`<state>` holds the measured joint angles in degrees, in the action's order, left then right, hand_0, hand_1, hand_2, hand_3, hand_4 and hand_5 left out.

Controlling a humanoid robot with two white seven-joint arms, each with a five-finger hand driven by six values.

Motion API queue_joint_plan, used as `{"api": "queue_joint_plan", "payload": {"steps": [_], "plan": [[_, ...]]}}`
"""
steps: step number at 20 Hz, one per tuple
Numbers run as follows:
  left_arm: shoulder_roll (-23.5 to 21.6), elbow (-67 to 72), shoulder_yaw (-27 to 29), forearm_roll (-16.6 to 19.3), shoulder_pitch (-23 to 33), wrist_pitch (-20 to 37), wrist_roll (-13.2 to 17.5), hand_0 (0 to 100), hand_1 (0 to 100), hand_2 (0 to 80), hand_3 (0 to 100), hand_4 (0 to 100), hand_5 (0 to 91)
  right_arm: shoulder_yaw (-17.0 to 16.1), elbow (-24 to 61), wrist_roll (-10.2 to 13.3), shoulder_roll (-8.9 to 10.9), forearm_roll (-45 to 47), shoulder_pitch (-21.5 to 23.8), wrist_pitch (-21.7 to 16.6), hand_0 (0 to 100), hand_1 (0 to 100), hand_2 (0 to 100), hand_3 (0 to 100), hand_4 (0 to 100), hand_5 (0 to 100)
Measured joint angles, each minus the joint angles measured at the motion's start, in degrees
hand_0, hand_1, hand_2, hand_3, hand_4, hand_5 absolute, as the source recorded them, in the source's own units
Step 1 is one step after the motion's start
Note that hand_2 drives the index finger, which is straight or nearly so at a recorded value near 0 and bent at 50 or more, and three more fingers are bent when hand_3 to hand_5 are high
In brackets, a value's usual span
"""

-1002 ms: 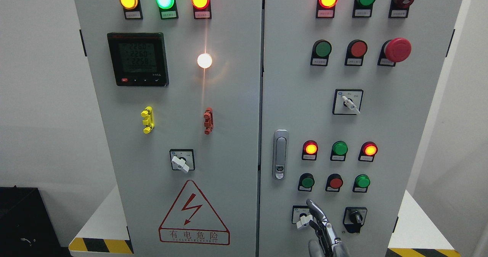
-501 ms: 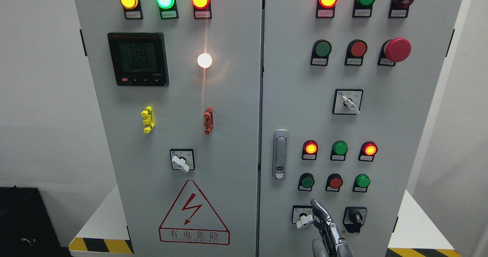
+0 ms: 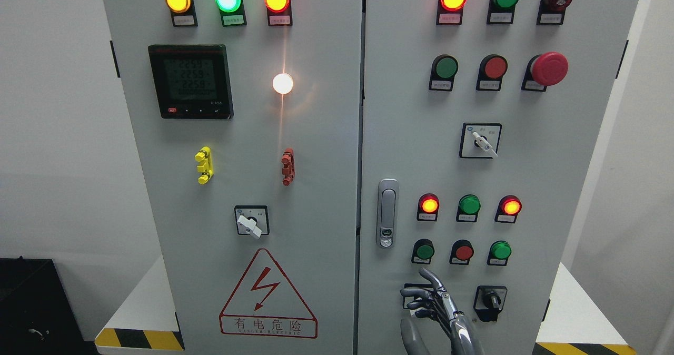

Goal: Release door handle

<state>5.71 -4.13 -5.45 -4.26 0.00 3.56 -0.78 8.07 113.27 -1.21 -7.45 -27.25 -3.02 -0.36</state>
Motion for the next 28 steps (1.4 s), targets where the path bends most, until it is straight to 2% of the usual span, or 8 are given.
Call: {"api": "queue_joint_plan", "payload": {"steps": [5,13,19,28], "plan": [[0.0,0.0,0.0,0.0,0.0,0.0,0.0,12,56,0.0,0,0,0.0,0.1,-1.7,4.2,0.04,-14.5,-2.5,0.1,39,32,1,100,100,100],[0.0,0.0,0.0,0.0,0.0,0.0,0.0,12,56,0.0,0,0,0.0,1.4,-4.5,10.3,0.10,-35.0,-3.9,-1.2,38,27,2,100,100,100],[0.0,0.0,0.0,0.0,0.0,0.0,0.0,12,56,0.0,0,0,0.0,2.5,-6.6,12.0,0.20,-46.6,-4.7,-6.3,36,24,2,100,100,100],[0.0,0.0,0.0,0.0,0.0,0.0,0.0,12,56,0.0,0,0,0.0,3.3,-10.7,12.3,0.32,-55.0,-8.4,-7.0,36,23,0,100,100,100]]}}
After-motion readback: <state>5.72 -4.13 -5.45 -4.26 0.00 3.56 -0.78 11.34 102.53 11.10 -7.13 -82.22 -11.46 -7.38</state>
